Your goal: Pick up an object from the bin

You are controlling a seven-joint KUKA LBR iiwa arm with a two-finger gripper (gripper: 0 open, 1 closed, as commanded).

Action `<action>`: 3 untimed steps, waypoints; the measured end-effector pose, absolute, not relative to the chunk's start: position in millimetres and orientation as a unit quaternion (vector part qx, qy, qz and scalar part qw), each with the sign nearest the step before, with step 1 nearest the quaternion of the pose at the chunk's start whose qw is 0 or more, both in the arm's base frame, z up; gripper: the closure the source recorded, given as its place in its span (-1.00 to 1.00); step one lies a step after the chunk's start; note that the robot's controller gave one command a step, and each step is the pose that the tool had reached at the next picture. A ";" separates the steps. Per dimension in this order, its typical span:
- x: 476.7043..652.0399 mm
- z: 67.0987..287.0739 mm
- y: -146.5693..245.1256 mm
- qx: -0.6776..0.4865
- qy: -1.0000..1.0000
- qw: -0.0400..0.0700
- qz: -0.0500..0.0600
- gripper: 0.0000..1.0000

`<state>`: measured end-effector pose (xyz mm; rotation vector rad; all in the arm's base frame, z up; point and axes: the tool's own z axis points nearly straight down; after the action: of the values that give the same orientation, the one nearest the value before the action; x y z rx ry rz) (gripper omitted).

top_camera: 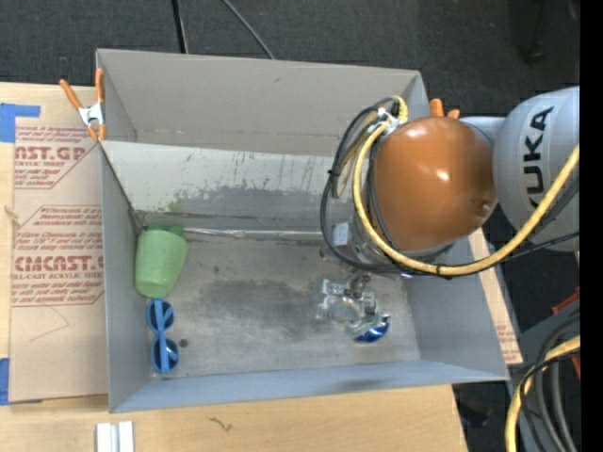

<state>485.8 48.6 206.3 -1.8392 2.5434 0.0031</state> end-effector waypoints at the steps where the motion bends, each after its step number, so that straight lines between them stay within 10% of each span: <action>1: 486.1 160.3 52.2 -0.646 0.763 0.000 0.002 1.00; 2: 495.5 207.6 51.7 -0.592 0.806 0.002 0.000 1.00; 3: 497.0 185.0 51.3 -0.695 0.719 0.000 0.001 1.00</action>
Offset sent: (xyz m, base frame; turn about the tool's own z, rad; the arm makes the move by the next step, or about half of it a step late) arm 0.0012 0.0020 -0.0442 -0.1535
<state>497.0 51.3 185.0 -2.1825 2.2599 0.0042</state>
